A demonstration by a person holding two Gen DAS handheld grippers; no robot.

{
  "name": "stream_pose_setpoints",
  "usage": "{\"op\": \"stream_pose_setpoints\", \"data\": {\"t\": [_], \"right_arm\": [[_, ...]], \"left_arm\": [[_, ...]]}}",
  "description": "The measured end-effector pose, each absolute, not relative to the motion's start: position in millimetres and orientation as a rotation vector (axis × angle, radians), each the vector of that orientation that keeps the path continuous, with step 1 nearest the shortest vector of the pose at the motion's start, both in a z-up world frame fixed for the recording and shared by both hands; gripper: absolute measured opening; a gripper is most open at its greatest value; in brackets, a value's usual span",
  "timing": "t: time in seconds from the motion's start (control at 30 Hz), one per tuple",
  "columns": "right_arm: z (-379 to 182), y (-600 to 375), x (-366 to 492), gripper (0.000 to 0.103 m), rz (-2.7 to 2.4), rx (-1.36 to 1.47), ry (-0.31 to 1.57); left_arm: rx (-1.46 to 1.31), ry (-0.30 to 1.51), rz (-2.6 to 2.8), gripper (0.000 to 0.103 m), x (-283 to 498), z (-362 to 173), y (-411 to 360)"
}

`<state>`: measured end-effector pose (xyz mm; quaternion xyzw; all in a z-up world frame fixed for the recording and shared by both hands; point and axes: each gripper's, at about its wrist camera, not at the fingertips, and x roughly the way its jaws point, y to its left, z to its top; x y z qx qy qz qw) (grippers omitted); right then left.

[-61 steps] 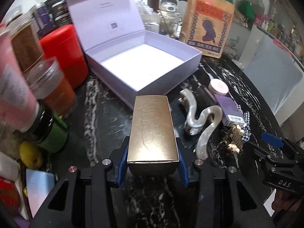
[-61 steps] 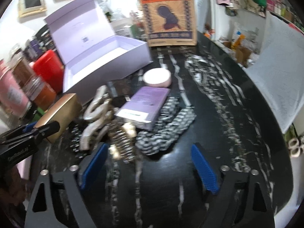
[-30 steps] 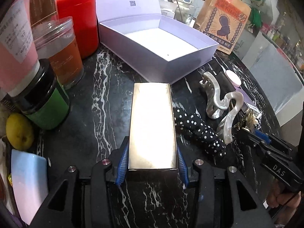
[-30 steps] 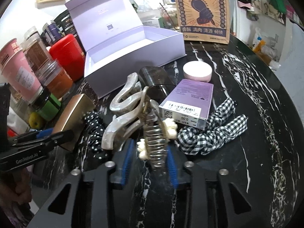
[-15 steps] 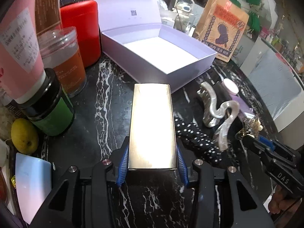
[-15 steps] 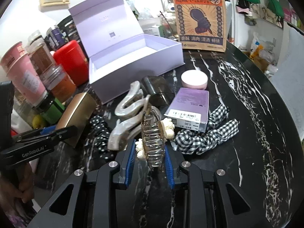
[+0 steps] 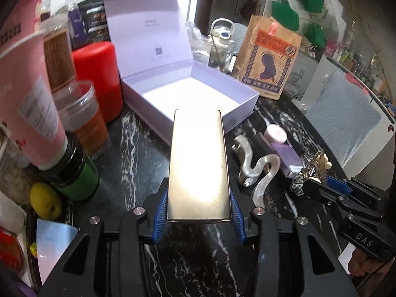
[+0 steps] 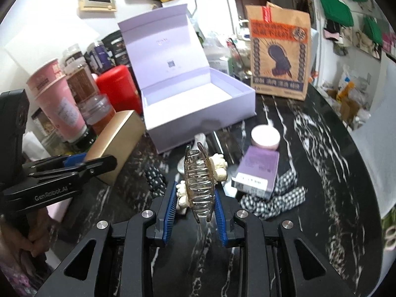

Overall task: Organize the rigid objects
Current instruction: 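Lift the gold box and claw clip and carry both into the lavender box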

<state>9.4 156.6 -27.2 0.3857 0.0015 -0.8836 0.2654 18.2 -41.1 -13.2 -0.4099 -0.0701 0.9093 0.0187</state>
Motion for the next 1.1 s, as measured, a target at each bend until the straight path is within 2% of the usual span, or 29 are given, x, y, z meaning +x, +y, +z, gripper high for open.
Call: {"op": "stream_pose_setpoints", "data": {"t": [0.47, 1.1], "right_arm": [[6, 147, -22, 0.028, -2.355, 0.931, 0.057], [38, 116, -109, 0.028, -2.317, 0.843, 0.134]], "left_arm": [[-1.156, -0.157, 2.865, 0.043, -18, 25, -35], [-1.117, -0.109, 2.917, 0.043, -100, 43, -51]]}}
